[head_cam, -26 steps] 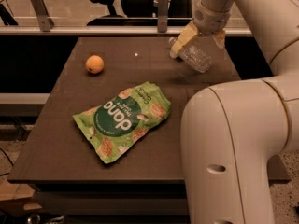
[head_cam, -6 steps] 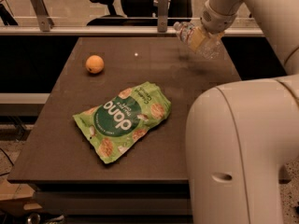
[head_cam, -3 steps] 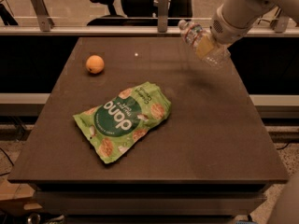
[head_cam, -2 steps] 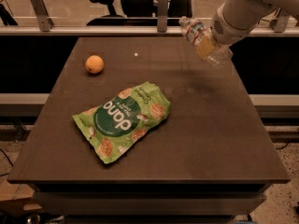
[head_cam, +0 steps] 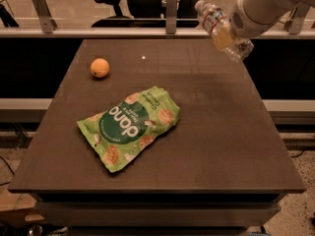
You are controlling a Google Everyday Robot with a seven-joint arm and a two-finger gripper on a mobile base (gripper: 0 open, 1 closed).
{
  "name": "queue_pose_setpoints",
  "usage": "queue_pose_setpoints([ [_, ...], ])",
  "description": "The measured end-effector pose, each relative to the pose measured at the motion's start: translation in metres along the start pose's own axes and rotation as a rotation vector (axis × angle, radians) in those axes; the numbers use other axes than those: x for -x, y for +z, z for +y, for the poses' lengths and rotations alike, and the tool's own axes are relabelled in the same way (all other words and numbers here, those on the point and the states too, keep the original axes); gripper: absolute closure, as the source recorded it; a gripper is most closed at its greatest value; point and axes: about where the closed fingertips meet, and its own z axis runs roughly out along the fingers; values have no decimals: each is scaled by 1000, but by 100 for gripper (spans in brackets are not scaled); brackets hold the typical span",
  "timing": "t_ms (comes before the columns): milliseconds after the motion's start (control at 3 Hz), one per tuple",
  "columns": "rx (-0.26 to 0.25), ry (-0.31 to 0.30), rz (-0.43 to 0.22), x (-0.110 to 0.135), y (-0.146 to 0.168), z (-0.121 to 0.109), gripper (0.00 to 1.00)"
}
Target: Pick water bottle
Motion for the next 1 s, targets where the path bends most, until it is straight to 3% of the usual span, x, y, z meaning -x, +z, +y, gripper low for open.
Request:
queue_pose_setpoints([
  [1000, -113, 8, -91, 18, -51, -15, 100],
])
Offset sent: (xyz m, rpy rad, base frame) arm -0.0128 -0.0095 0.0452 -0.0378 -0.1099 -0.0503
